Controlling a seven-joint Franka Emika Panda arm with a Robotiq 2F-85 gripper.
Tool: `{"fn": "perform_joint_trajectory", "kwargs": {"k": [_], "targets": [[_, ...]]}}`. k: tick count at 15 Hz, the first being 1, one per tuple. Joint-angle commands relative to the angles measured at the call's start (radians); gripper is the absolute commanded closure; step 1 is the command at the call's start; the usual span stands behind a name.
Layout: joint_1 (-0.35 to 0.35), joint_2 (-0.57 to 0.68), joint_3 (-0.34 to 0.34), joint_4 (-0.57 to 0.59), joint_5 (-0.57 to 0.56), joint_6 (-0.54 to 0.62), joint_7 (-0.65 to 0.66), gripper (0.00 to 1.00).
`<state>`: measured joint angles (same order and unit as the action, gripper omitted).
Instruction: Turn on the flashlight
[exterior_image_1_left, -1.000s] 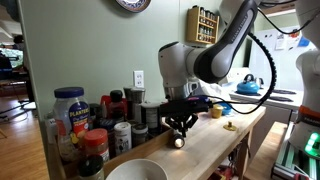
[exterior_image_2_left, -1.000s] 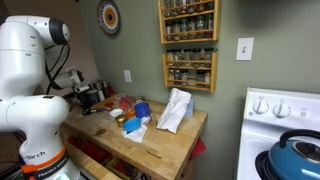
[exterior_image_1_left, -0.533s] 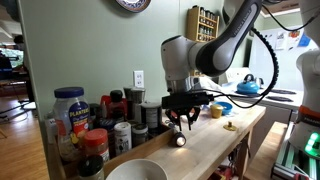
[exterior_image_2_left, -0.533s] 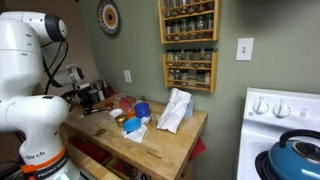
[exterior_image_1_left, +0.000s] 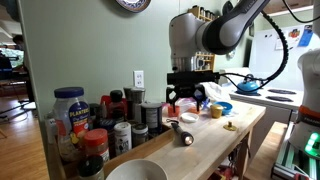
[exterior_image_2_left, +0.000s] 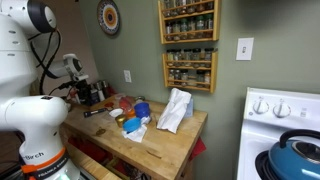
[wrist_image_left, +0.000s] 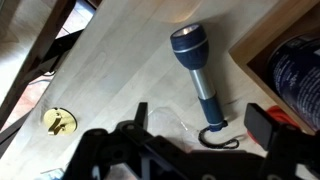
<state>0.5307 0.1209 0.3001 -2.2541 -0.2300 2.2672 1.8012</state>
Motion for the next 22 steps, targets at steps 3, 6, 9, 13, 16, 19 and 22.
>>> {"fn": "perform_joint_trajectory", "kwargs": {"k": [3, 6, 9, 13, 16, 19, 22], "targets": [[-0.062, -0.17, 0.065, -0.084, 0.231, 0.0, -0.287, 0.0], [-0.071, -0.241, 0.072, -0.099, 0.335, -0.037, -0.439, 0.0], [-0.079, -0.303, 0.073, -0.095, 0.385, -0.111, -0.534, 0.0], [-0.099, -0.298, 0.089, -0.058, 0.384, -0.154, -0.555, 0.0], [-0.109, -0.31, 0.097, -0.055, 0.385, -0.161, -0.559, 0.0], [-0.111, -0.301, 0.097, -0.054, 0.385, -0.16, -0.558, 0.0], [-0.112, -0.3, 0.098, -0.054, 0.384, -0.16, -0.558, 0.0]]}}
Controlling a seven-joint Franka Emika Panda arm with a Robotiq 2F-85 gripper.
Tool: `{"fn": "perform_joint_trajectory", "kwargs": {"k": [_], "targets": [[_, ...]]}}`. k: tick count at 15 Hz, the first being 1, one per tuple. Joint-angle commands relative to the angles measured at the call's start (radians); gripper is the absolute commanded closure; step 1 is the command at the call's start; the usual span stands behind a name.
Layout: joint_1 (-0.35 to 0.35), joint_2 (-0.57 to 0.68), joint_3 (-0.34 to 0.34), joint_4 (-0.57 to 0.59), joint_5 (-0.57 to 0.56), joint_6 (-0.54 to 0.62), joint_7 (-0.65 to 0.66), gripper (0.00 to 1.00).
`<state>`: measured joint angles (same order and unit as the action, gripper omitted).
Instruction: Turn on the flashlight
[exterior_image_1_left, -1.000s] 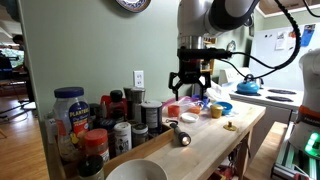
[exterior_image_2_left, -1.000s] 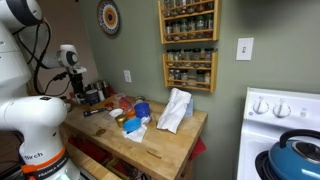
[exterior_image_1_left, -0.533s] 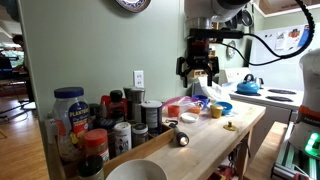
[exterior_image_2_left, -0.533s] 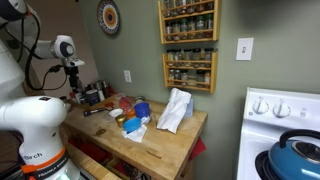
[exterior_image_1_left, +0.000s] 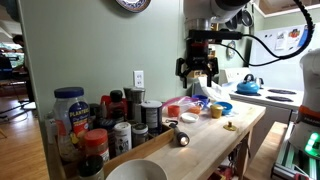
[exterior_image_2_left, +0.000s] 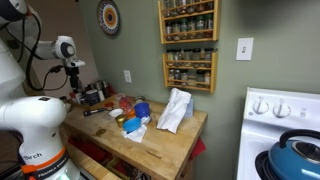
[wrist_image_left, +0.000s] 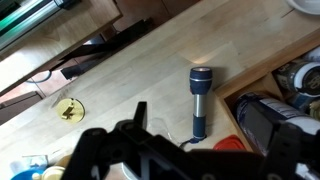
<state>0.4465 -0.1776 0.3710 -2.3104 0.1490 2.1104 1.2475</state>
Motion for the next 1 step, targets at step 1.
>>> {"fn": "perform_joint_trajectory", "kwargs": {"k": [1], "targets": [[-0.028, -0.001, 0.027, 0.003, 0.006, -0.004, -0.004, 0.0]]}}
